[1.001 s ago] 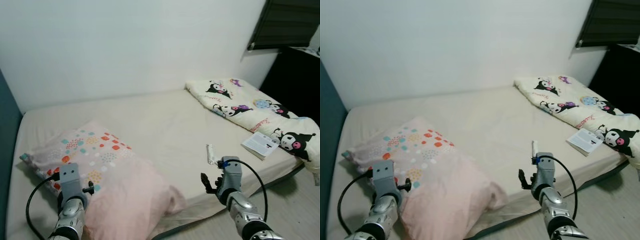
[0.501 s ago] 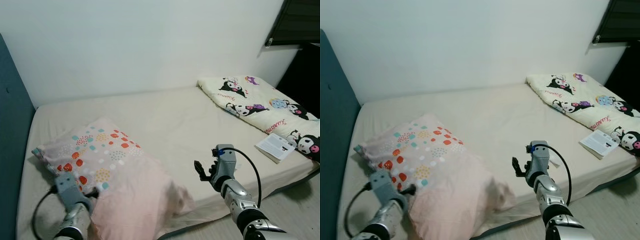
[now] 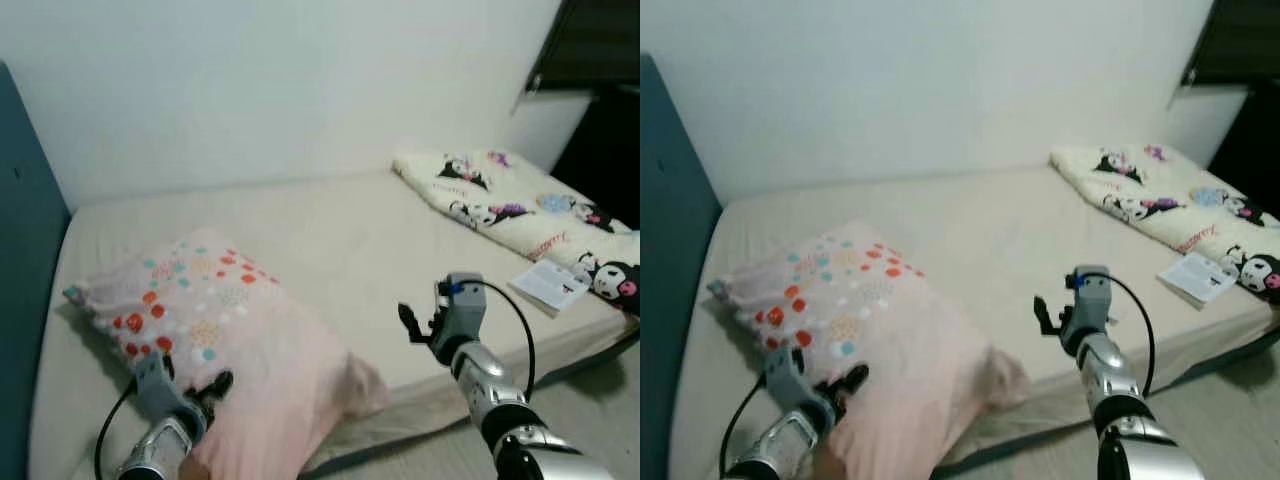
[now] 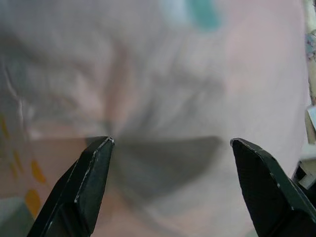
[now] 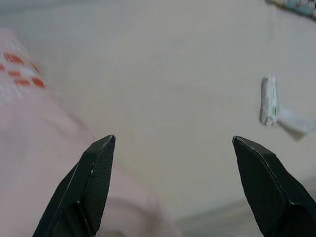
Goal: Clean up the room
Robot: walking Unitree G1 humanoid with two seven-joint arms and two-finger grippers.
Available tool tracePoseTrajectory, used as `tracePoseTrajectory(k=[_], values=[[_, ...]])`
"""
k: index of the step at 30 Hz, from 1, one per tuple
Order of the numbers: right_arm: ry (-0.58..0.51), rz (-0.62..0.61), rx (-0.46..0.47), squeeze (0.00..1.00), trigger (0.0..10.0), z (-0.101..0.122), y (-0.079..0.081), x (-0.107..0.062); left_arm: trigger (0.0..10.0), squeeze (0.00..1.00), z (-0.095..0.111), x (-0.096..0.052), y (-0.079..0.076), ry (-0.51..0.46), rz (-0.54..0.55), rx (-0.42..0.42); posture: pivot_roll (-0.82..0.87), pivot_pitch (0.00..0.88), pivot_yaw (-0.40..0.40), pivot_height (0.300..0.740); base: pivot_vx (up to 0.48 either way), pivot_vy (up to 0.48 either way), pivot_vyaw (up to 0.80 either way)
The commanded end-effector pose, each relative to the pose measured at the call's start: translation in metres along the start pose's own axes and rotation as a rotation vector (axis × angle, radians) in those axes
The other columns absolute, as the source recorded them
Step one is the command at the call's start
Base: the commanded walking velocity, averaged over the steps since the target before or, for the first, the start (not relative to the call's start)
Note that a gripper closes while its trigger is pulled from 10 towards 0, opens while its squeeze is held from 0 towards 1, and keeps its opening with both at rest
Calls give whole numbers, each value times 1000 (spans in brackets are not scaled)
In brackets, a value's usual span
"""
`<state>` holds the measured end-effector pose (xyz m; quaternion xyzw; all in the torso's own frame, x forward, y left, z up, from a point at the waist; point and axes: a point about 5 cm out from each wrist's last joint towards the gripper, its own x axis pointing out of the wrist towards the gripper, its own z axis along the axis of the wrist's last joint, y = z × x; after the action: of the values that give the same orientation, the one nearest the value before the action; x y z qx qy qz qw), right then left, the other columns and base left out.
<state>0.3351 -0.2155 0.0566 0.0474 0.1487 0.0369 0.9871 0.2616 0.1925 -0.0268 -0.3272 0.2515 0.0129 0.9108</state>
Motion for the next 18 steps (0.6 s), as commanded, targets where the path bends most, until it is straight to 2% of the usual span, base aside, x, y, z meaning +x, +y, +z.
tracePoseTrajectory(k=[1, 2, 4, 5, 7, 8, 9, 11, 13, 14, 16, 17, 18], values=[[11, 4, -3, 0, 10000, -2, 0, 0, 10000, 0, -1, -1, -1, -4, -42, -2, -61, 0, -88, 620, 0, 0, 0], [14, 13, -3, 0, 10000, -3, 2, 0, 10000, 24, 1, -1, -5, -31, -98, -27, -62, 0, -88, 610, 0, 0, 0], [15, 15, -3, 0, 10000, -4, 3, 0, 10000, 24, 2, -1, -6, -37, -112, -33, -62, 0, -88, 605, 0, 0, 0], [14, 18, -3, 0, 10000, -4, 4, 0, 10000, 1000, 4, -1, -7, -53, -122, -43, -67, 0, -87, 600, 0, 0, 0], [12, 24, -1, 0, 10000, -4, 5, 0, 10000, 1000, 20, -1, -8, -143, -171, -91, -68, 0, -87, 590, 0, 0, 0], [12, 24, -1, 0, 10000, -4, 5, 0, 10000, 1000, 20, -1, -8, -143, -171, -91, -68, 0, -87, 590, 0, 0, 0], [11, 29, 1, 0, 10000, -4, 6, 0, 10000, 1000, 36, -2, -8, -218, -226, -147, -66, 0, -88, 580, 0, 0, 0], [10, 31, 1, 0, 10000, -4, 6, 0, 10000, 1000, 41, -3, -9, -239, -250, -162, -67, 0, -88, 575, 0, 0, 0], [10, 37, -1, 0, 10000, -4, 6, 0, 10000, 1000, 57, -6, -15, -289, -408, -235, -64, 0, -88, 560, 0, 0, 0], [10, 37, -1, 0, 10000, -4, 6, 0, 10000, 1000, 57, -6, -15, -289, -408, -235, -64, 0, -88, 560, 0, 0, 0], [11, 36, -3, 0, 10000, -4, 6, 0, 10000, 1000, 63, -12, -22, -297, -558, -297, -64, 0, -85, 545, 0, 0, 0], [11, 36, -3, 0, 10000, -4, 6, 0, 10000, 1000, 63, -12, -22, -297, -558, -297, -64, 0, -85, 545, 0, 0, 0], [11, 35, -2, 0, 10000, -4, 7, 0, 10000, 1000, 62, -16, -28, -266, -668, -338, -65, 0, -80, 535, 0, 0, 0]])
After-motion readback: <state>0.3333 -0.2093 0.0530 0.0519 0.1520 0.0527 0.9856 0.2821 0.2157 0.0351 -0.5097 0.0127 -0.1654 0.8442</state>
